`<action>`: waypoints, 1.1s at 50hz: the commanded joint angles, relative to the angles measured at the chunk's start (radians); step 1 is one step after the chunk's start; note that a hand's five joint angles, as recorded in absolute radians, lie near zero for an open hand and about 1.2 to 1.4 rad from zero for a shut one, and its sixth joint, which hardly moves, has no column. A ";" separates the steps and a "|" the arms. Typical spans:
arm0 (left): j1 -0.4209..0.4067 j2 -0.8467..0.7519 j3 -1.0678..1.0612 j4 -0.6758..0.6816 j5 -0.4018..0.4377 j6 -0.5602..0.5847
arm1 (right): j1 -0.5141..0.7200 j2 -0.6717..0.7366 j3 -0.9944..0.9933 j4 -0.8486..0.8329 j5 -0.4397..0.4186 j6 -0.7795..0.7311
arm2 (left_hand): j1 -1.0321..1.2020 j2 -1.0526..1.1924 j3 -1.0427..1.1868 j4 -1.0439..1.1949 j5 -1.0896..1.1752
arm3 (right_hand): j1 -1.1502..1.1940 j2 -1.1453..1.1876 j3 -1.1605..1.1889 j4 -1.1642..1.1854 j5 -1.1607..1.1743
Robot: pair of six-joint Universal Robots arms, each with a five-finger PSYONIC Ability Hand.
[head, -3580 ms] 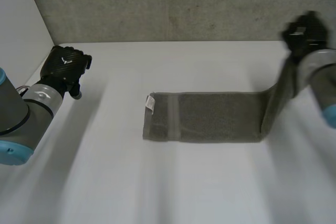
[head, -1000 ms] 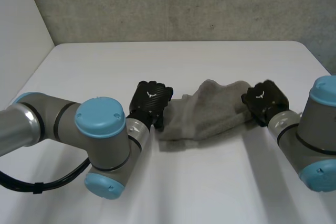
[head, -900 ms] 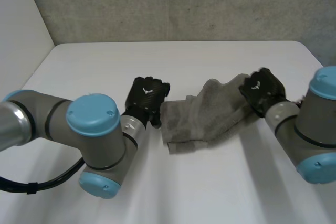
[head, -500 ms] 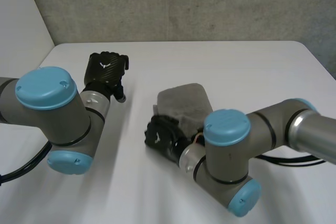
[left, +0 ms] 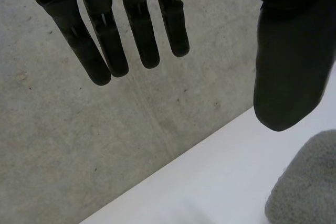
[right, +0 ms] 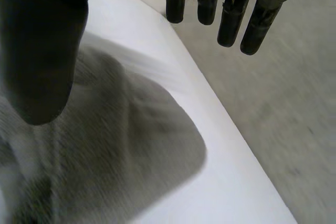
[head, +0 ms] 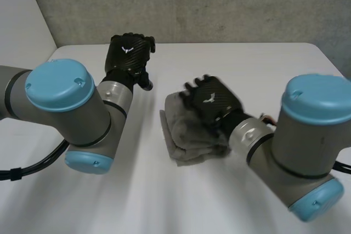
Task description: Fold the towel.
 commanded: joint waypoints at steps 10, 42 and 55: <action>-0.072 -0.136 0.062 0.021 0.009 -0.083 | -0.149 0.044 -0.086 0.038 0.028 0.254 | -0.263 -0.258 -0.255 -0.271 -0.413 | -0.059 -0.076 -0.074 -0.082 -0.060; -0.124 -0.220 -0.001 -0.026 0.005 -0.075 | -0.177 0.245 -0.250 0.137 -0.128 0.427 | -0.404 -0.399 -0.396 -0.412 -0.553 | -0.059 -0.076 -0.074 -0.082 -0.060; -0.026 0.085 0.002 -0.148 0.008 -0.072 | -0.249 -0.060 -0.216 0.145 0.010 0.440 | -0.451 -0.446 -0.443 -0.459 -0.600 | -0.059 -0.076 -0.074 -0.082 -0.060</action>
